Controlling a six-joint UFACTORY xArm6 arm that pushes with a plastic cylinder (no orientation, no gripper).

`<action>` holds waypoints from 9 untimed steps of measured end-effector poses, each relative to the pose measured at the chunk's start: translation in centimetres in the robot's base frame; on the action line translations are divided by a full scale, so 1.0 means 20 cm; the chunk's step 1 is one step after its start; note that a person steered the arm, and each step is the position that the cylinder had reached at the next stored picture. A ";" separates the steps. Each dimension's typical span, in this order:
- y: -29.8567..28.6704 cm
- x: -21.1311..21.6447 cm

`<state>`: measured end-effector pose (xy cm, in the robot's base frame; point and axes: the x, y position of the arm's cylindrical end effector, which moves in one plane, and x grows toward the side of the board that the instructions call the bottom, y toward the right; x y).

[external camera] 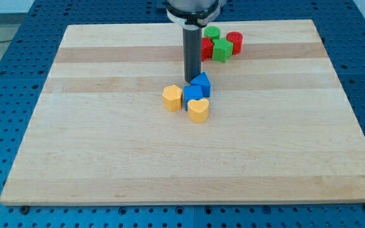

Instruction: Point your arm to the right side of the blue triangle

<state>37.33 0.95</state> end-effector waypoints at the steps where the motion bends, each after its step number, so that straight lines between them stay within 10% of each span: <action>1: 0.07 -0.02; 9: 0.37 -0.10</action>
<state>35.35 8.34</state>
